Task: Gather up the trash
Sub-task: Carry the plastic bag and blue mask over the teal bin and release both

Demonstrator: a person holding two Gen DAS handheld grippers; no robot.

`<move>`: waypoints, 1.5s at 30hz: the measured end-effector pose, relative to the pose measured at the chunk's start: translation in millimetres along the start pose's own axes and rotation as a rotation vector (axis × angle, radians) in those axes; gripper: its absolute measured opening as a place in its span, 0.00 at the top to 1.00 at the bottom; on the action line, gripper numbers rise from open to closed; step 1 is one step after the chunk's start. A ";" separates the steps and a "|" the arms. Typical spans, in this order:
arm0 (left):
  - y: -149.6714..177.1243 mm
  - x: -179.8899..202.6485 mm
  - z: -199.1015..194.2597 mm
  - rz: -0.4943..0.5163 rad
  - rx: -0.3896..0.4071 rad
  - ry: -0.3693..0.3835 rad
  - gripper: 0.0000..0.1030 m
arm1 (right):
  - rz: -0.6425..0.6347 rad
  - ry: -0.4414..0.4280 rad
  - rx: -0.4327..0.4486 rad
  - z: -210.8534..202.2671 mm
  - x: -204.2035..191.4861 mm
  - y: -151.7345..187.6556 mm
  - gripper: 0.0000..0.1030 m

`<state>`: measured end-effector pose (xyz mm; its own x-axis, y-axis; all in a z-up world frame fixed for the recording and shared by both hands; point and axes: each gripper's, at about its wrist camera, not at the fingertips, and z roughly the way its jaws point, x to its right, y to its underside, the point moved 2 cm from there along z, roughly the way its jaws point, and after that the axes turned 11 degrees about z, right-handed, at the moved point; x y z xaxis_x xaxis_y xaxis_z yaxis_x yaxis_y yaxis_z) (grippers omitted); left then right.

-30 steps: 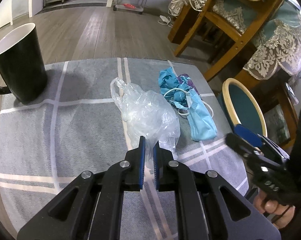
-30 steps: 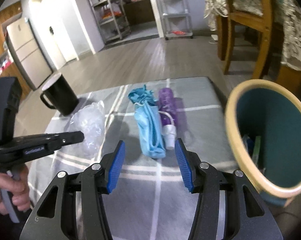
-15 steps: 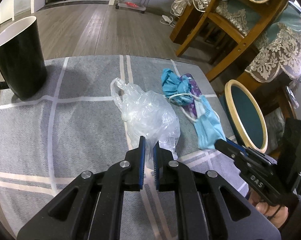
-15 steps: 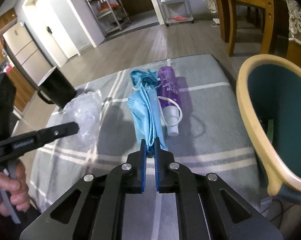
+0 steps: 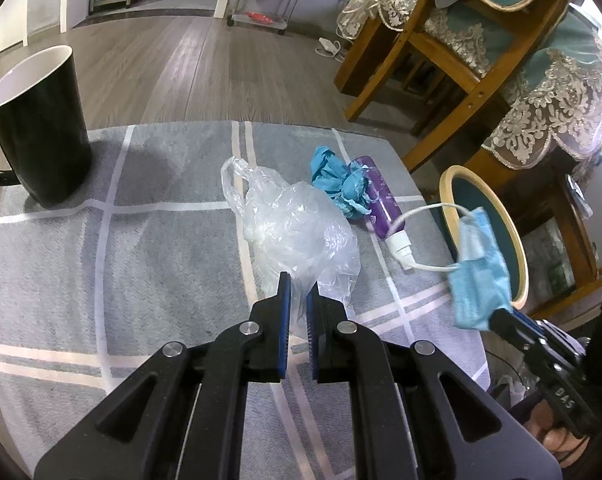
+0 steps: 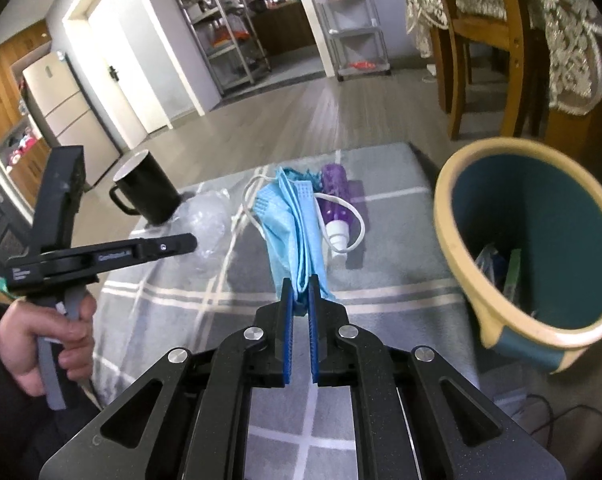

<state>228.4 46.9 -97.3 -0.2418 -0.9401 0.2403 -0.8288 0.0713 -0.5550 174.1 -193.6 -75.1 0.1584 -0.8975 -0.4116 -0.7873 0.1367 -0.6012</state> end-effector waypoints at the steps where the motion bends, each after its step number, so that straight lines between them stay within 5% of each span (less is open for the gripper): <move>1: 0.3 -0.3 -0.9 -0.001 0.003 0.002 0.94 | 0.003 0.003 0.009 -3.5 0.7 -0.5 0.92; 18: -21.0 51.1 -8.1 0.100 0.068 -0.002 0.94 | 0.131 0.095 0.145 -38.5 50.8 -17.8 0.92; 45: -71.8 215.0 42.5 0.321 0.087 0.221 0.94 | 0.366 0.251 0.317 -88.3 141.7 -32.8 0.92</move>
<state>257.4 -174.5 -39.6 -0.5921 -0.7794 0.2045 -0.6501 0.3121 -0.6928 169.7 -362.3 -53.2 -0.2701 -0.8347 -0.4799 -0.5399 0.5440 -0.6424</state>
